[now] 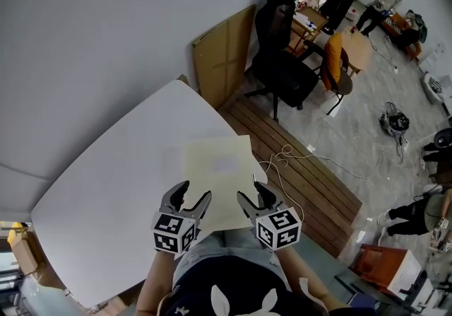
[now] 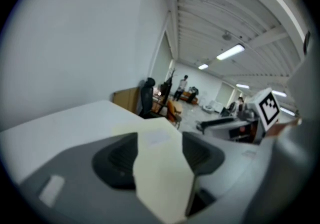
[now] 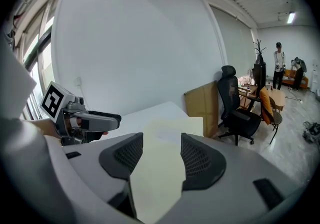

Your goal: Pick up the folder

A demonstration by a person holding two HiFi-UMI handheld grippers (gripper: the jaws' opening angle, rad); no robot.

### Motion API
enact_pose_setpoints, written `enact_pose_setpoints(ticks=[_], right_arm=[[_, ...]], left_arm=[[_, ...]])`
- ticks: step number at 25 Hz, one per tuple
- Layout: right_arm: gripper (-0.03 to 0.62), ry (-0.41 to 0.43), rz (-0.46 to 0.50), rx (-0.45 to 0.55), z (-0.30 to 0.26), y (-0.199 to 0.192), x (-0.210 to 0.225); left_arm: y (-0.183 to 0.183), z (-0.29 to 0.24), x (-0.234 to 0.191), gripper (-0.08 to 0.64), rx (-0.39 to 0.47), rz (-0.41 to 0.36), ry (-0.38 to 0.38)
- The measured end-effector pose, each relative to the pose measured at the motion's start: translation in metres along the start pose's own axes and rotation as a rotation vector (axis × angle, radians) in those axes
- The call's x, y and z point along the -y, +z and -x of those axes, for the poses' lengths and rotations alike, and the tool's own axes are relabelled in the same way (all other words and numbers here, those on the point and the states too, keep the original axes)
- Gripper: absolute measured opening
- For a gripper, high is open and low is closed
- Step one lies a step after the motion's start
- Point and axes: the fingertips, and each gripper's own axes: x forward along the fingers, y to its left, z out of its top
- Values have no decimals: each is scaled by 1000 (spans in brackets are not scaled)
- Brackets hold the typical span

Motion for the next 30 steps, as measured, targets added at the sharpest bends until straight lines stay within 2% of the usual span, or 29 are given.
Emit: enact_pose_setpoints(ticks=[5, 15, 20, 30], right_arm=[[225, -15, 6, -29, -8, -4, 5], [256, -54, 1, -97, -18, -25, 21], [264, -55, -25, -130, -24, -34, 26], [277, -53, -119, -189, -32, -53, 39]], left_arm=[[-4, 0, -9, 282, -18, 15, 22], [-22, -7, -23, 285, -72, 27, 42], [-30, -12, -26, 285, -93, 53, 18], [-54, -22, -34, 308, -161, 74, 26]])
